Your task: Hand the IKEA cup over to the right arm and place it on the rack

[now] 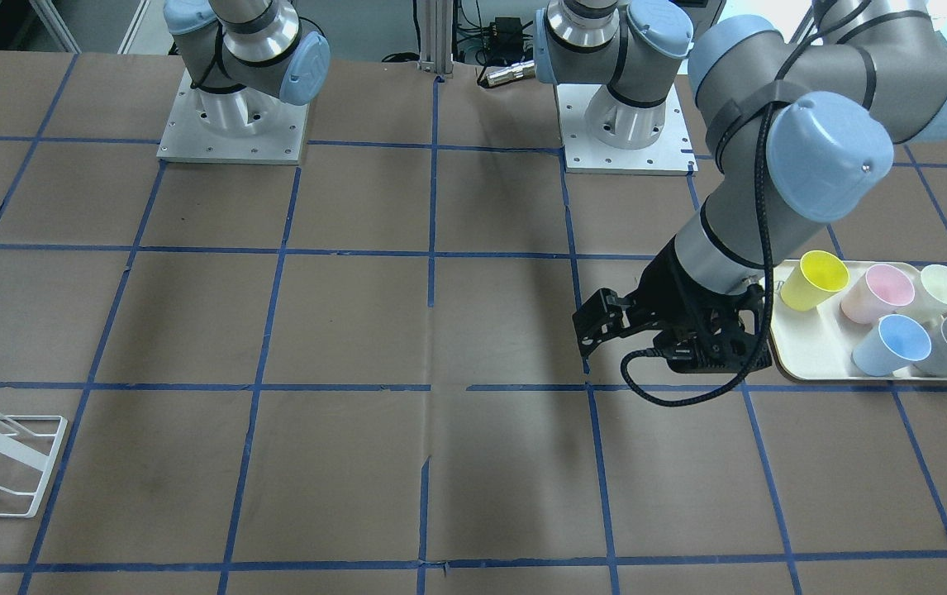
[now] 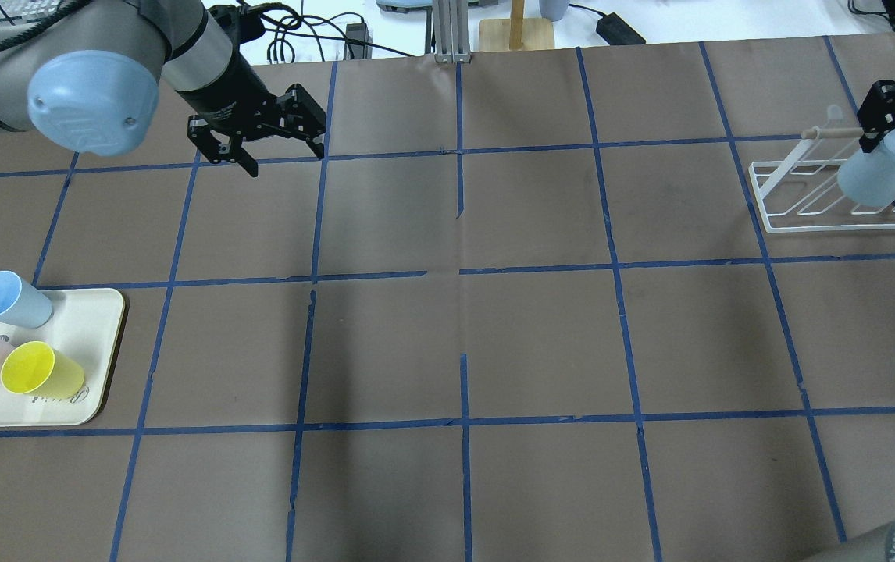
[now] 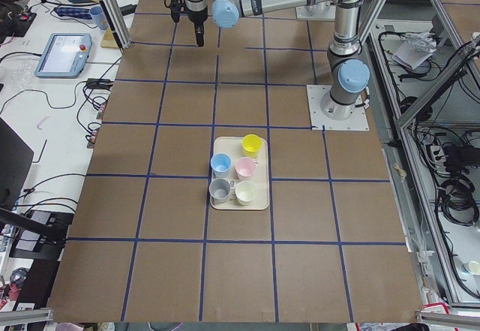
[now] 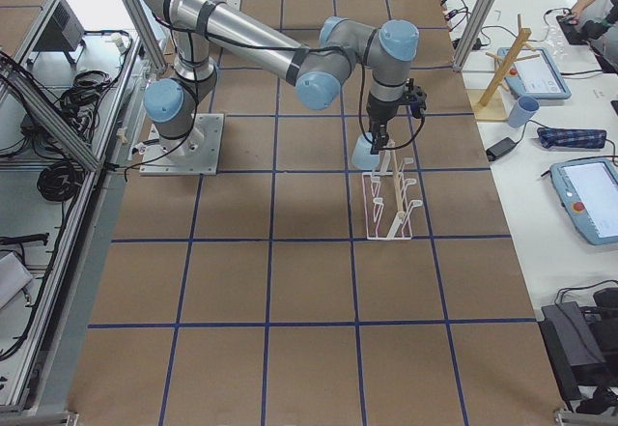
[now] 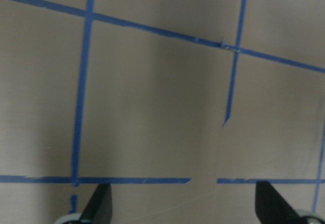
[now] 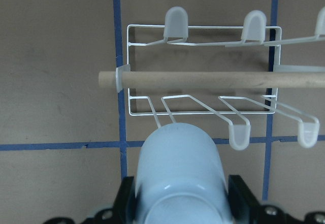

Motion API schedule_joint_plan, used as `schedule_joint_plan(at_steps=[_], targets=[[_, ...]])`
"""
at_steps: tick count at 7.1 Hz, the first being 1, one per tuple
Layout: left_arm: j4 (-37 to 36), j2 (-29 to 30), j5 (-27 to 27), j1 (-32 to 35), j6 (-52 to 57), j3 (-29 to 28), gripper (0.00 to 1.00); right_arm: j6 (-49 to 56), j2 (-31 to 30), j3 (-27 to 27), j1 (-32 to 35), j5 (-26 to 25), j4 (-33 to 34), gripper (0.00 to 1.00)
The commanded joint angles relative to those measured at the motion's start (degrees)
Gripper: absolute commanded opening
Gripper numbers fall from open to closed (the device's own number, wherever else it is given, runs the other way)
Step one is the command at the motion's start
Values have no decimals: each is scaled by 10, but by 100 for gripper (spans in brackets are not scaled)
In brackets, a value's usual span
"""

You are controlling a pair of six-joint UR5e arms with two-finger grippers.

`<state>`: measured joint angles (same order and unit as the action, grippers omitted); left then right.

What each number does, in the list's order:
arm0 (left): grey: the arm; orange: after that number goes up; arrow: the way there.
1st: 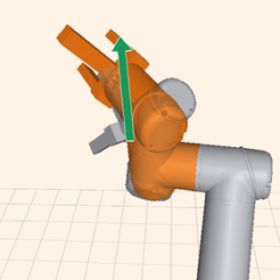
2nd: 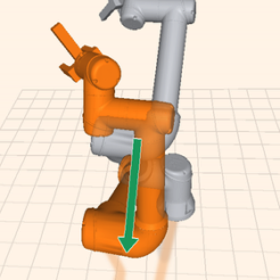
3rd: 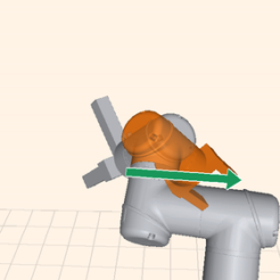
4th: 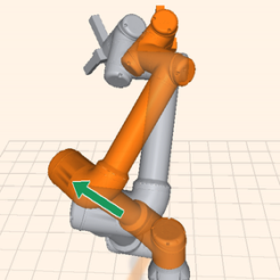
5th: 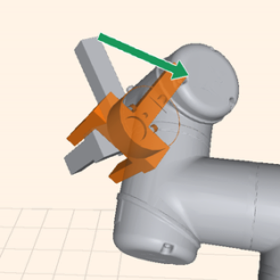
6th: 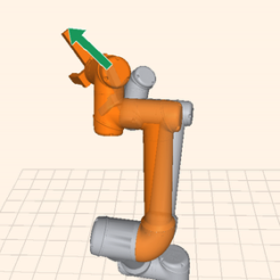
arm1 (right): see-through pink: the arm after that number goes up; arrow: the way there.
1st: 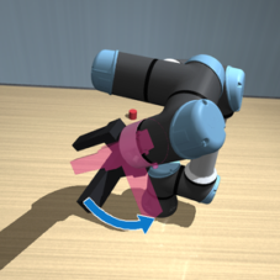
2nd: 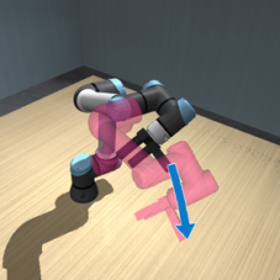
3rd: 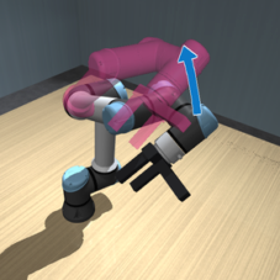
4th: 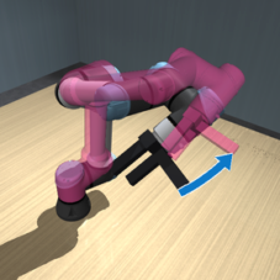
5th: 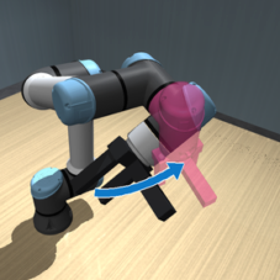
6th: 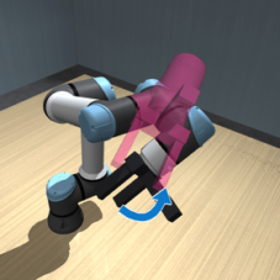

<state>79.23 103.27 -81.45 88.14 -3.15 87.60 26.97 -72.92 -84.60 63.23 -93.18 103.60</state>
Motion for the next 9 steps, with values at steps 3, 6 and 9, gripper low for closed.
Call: schedule_joint_plan(at_steps=[3, 6, 9], targets=[[149, -95, -88, 0, 11, 14, 100, 3, 36, -1, 0, 14, 33, 0], [153, -118, -99, -16, 36, 33, 100, 3, 49, 0, 0, 55, 53, 58], [147, -145, -98, -16, 31, 66, 100, 4, 42, 1, 0, 49, 52, 100]])
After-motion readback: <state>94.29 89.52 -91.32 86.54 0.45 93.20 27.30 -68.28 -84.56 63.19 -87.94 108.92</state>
